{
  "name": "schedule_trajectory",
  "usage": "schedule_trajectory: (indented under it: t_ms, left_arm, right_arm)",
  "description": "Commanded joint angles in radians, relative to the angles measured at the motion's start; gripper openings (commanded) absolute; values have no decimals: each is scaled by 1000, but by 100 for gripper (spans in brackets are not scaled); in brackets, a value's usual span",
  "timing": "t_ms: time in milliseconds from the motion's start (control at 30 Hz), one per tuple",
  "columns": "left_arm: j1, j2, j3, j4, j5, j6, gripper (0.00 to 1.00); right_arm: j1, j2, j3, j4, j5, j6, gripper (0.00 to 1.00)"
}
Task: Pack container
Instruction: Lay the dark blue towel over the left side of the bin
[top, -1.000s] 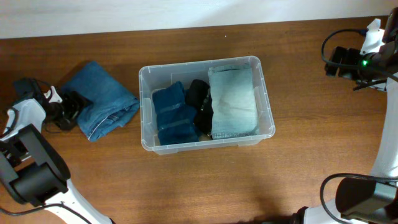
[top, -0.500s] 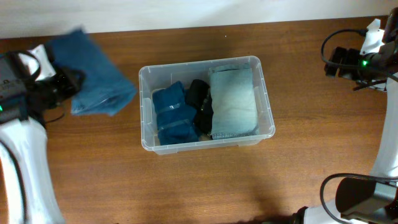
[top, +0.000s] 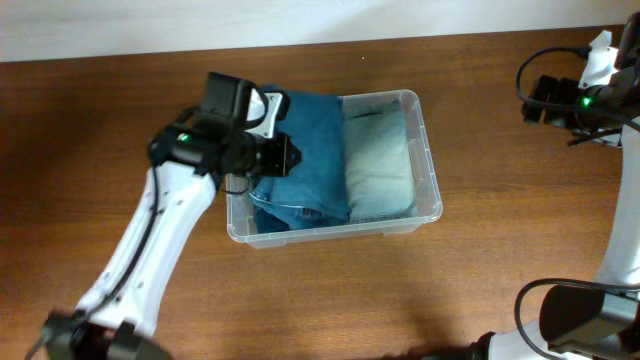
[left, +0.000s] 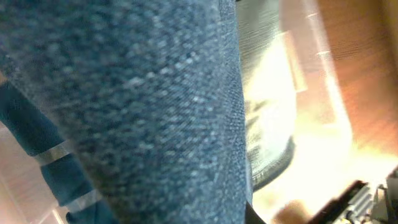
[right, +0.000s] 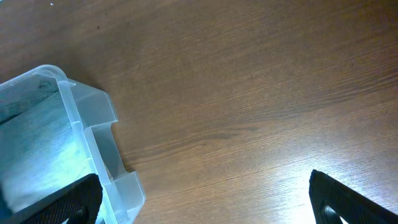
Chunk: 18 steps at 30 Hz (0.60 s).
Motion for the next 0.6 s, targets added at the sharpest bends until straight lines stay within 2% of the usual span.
schedule_trajectory:
  t_ms: [0,67,133,267,300,333,433,467,500,533,567]
  left_arm:
    - [-14,101,16,-30,-34,19,1]
    - [-8,149,16,-74,-90,19,2]
    - [19,174,17,-122,-232,20,18]
    - [67,134,89,-147,-378,21,72]
    - [76,111,146,-148,-406,22,83]
    - [79,100,183,-146,-410,38,87]
    - [80,79,309,-130,-414,106,87]
    - [78,75,339,-124,-413,106,80]
    - [77,73,364,-111,-409,106,48]
    - [76,73,363,-106,-409,106,36]
    - [73,79,359,-105,-409,106,18]
  right_arm:
    - [-2,-13,10,-1,-7,8,98]
    - [-2,-13,10,-3,-7,8,98]
    - [-2,-13,10,-4,-7,8,98]
    - [-2,-13,10,-4,-7,8,98]
    - [-2,-13,10,-4,-7,8,99]
    - [-2,-13,10,-4,-7,8,98]
    - [-2,-13,10,-4,-14,8,98]
    - [-2,-13,10,-4,-14,8,98]
    - [-2,-13,10,-4,-14,8,98]
    - [-2,-13,9,-3,-14,8,98]
    - [-2,-13,9,-3,-14,8,98]
